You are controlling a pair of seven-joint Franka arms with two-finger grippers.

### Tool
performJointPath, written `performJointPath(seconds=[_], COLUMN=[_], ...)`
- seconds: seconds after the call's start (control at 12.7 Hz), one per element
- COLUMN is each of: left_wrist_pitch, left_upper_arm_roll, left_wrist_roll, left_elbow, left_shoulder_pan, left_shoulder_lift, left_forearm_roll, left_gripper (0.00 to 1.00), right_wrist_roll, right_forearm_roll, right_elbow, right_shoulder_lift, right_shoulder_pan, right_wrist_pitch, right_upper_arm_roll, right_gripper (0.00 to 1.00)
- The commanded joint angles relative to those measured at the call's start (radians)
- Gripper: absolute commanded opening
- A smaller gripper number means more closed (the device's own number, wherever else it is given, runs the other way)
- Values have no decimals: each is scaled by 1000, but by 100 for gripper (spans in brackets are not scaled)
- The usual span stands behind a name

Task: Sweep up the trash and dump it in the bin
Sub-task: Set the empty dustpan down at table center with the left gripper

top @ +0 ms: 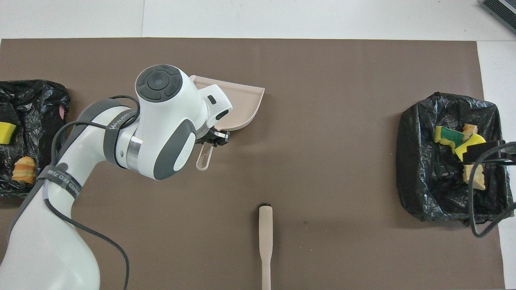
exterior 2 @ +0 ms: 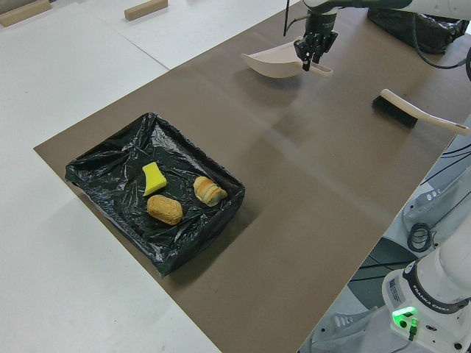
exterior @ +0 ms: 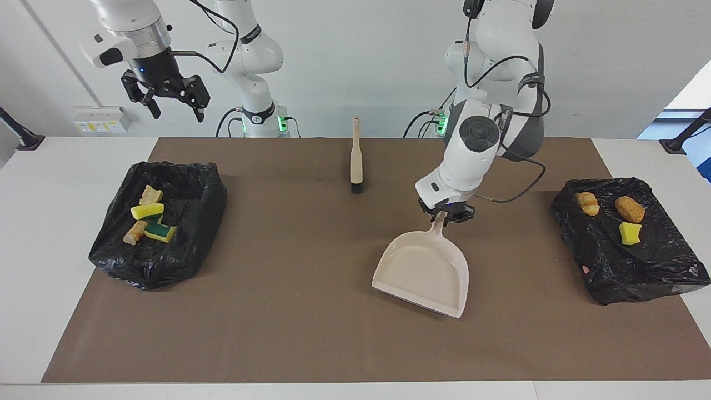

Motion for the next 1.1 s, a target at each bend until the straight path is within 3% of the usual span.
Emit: performJointPath(seconds=[0.0,0.16,0.47,0.55,0.71,0.79,0.87,1.02], left_wrist_pitch=[-11,-18,25,54,52,47,35,-20], left_upper_arm_roll=[24,28,22,21,22,22,22,24], left_wrist_roll=[-148,-272,-377,-377,-377,-377,-377,-377], left_elbow=[132,250,269,265,262,262,260,254], left_shoulder_pan=[-75,-143,-202,-207,-211,-216,-216,-204], left_shoulder_lift=[110,221,242,242,239,236,228,193], left_forearm_roll=[-8,18,17,14,12,11,12,20], left_gripper=[0,0,0,7,27,56,76,91], right_wrist_roll=[-29,-29,-29,-31,-29,-29,-29,-29], right_forearm_roll=[22,22,22,22,22,22,22,22], right_elbow=[-8,-8,-8,-8,-8,-8,-8,-8], right_shoulder_lift=[-10,-10,-10,-10,-10,-10,-10,-10], right_shoulder_pan=[-14,-14,-14,-14,-14,-14,-14,-14], right_wrist_pitch=[-11,-11,-11,-11,-11,-11,-11,-11], right_upper_arm_roll=[2,2,2,2,2,2,2,2], right_gripper=[100,100,100,100,100,100,100,100])
